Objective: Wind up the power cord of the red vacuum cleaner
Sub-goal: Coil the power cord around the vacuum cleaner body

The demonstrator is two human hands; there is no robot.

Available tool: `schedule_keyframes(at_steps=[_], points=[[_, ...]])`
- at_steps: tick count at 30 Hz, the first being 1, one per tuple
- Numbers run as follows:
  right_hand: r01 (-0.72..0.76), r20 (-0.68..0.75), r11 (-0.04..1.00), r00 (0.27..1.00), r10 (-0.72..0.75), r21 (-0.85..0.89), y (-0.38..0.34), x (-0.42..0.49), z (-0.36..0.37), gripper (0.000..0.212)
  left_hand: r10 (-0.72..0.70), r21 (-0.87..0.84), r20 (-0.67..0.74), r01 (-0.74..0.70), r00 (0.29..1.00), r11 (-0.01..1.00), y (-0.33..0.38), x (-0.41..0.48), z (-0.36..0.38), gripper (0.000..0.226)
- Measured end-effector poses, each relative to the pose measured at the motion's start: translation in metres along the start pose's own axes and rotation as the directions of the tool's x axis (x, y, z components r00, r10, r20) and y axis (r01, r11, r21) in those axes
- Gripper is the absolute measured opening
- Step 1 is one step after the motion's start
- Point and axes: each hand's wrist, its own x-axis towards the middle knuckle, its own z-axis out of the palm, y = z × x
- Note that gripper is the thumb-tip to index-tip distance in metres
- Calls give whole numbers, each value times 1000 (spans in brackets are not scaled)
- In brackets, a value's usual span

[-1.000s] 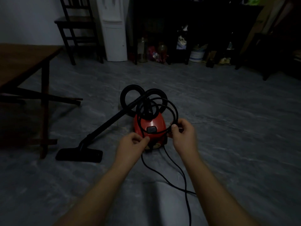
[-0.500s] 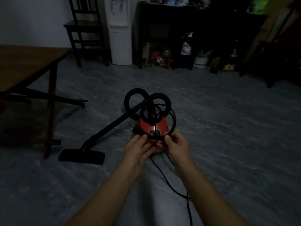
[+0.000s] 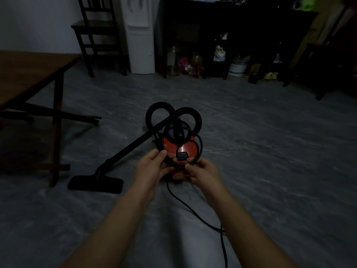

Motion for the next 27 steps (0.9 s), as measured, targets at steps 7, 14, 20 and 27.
schedule_keyframes(at_steps=[7, 14, 20, 27], points=[[116, -141, 993, 983, -116, -5, -10, 5, -14, 20, 0, 253, 4, -1, 1000, 967, -3, 7, -15, 19], [170, -67, 950, 979, -193, -261, -14, 2, -19, 24, 26, 395, -8, -21, 1000, 918, -7, 10, -20, 15], [110, -40, 954, 991, -126, -280, -17, 1, -20, 18, 75, 400, -32, -56, 997, 915, -12, 13, -22, 15], [71, 5, 981, 997, -71, -183, -21, -4, -24, 17, 42, 353, -89, -8, 995, 936, -16, 13, -18, 13]])
